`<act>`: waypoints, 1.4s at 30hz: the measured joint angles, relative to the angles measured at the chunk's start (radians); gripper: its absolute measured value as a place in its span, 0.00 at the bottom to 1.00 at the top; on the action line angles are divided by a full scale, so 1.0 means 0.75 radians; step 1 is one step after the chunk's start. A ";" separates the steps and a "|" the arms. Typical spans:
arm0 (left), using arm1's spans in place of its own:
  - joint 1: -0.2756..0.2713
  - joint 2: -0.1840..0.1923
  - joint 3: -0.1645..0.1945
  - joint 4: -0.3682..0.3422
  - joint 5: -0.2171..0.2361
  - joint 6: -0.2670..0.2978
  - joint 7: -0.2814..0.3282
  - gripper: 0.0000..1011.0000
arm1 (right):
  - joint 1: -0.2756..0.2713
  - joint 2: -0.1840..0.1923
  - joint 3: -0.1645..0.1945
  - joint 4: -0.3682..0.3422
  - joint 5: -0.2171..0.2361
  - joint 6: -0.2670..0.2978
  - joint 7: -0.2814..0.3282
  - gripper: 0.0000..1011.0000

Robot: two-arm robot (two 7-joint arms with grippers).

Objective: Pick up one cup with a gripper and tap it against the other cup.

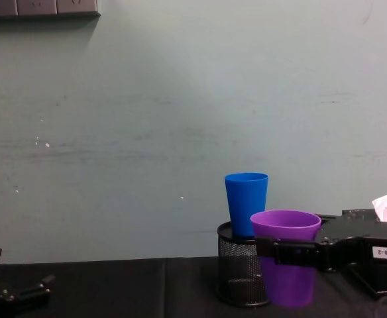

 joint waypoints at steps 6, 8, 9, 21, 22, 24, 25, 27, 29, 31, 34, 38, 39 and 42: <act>0.000 0.000 0.000 0.000 0.000 0.000 0.000 0.99 | 0.005 0.004 -0.010 -0.011 0.017 0.006 -0.003 0.73; 0.000 0.000 0.000 0.000 0.000 0.000 0.000 0.99 | 0.005 0.007 -0.013 -0.018 0.021 0.006 -0.007 0.73; 0.000 0.000 0.000 0.000 0.000 0.000 0.000 0.99 | 0.005 0.007 -0.013 -0.018 0.021 0.006 -0.007 0.72; 0.000 0.000 0.000 0.000 0.000 0.000 0.000 0.99 | 0.005 0.014 -0.019 -0.033 0.019 -0.004 -0.018 0.73; 0.000 0.000 0.000 0.000 0.000 0.000 0.000 0.99 | 0.005 0.014 -0.019 -0.032 0.019 -0.004 -0.018 0.73; 0.000 0.000 0.000 0.000 0.000 0.000 0.000 0.99 | 0.005 0.014 -0.019 -0.032 0.019 -0.003 -0.018 0.72; 0.000 0.000 0.000 0.000 0.000 0.000 0.000 0.99 | 0.005 0.014 -0.019 -0.032 0.019 -0.003 -0.018 0.72; 0.000 0.000 0.000 0.000 0.000 0.000 0.000 0.99 | 0.005 0.014 -0.019 -0.032 0.019 -0.001 -0.017 0.72; 0.000 0.000 0.000 0.000 0.000 0.000 0.000 0.99 | 0.005 0.013 -0.018 -0.031 0.019 -0.001 -0.017 0.72; 0.000 0.000 0.000 0.000 0.000 0.000 0.000 0.99 | 0.005 0.013 -0.018 -0.031 0.019 0.000 -0.017 0.72; 0.000 0.000 0.000 0.000 0.000 0.000 0.000 0.99 | 0.005 0.013 -0.018 -0.031 0.020 0.001 -0.016 0.72; 0.000 0.000 0.000 0.000 0.000 0.000 0.000 0.99 | 0.005 0.013 -0.017 -0.030 0.020 0.002 -0.015 0.72; 0.000 0.000 0.000 0.000 0.000 0.000 0.000 0.99 | 0.005 0.013 -0.017 -0.030 0.020 0.002 -0.015 0.73; 0.000 0.000 0.000 0.000 0.000 0.000 0.000 0.99 | 0.005 0.013 -0.017 -0.030 0.020 0.003 -0.014 0.73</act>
